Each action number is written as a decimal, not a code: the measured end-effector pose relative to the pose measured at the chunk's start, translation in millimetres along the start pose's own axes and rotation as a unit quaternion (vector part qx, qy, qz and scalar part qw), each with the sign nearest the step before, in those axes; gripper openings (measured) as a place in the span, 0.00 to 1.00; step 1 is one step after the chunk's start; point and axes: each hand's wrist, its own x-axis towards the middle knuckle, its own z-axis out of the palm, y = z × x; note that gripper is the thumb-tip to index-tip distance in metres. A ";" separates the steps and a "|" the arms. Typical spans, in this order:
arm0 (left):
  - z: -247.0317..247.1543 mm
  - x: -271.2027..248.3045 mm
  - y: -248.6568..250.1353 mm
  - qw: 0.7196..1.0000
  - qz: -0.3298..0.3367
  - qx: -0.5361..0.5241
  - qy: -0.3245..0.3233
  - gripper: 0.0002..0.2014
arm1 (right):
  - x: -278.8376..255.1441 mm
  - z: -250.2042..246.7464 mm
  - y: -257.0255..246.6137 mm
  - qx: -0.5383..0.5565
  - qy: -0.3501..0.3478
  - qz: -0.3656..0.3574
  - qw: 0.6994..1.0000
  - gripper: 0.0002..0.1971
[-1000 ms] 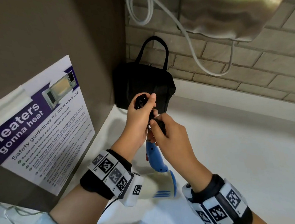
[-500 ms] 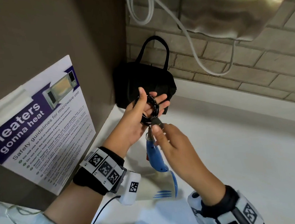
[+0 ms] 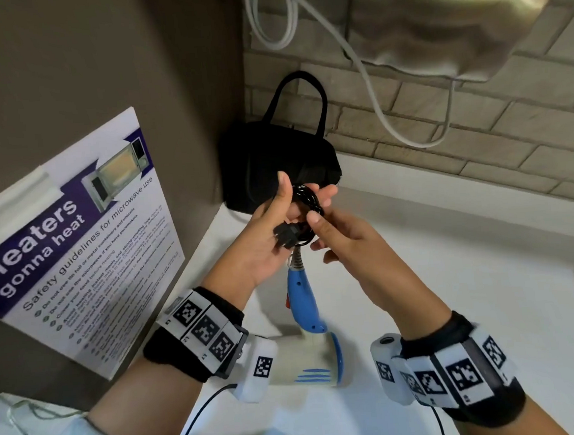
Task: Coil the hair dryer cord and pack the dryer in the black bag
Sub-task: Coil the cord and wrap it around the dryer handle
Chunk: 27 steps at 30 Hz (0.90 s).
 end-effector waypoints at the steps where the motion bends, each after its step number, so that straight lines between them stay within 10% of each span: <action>1: 1.0 -1.1 0.5 1.000 -0.002 0.014 -0.006 0.32 | 2.7 0.8 1.0 0.018 -0.010 0.001 1.000 0.15; 9: -13.1 -2.0 -13.1 0.996 -0.043 0.069 0.030 0.42 | 7.5 -7.8 3.4 0.097 0.031 -0.024 0.995 0.11; 14: -28.6 -18.6 -47.4 0.949 -0.158 0.273 0.002 0.17 | 9.7 -22.2 11.8 0.128 0.096 -0.033 0.987 0.11; 27: -17.7 9.9 -96.0 0.904 -0.269 0.328 0.050 0.11 | 21.4 -56.0 69.0 0.234 0.182 0.059 0.953 0.07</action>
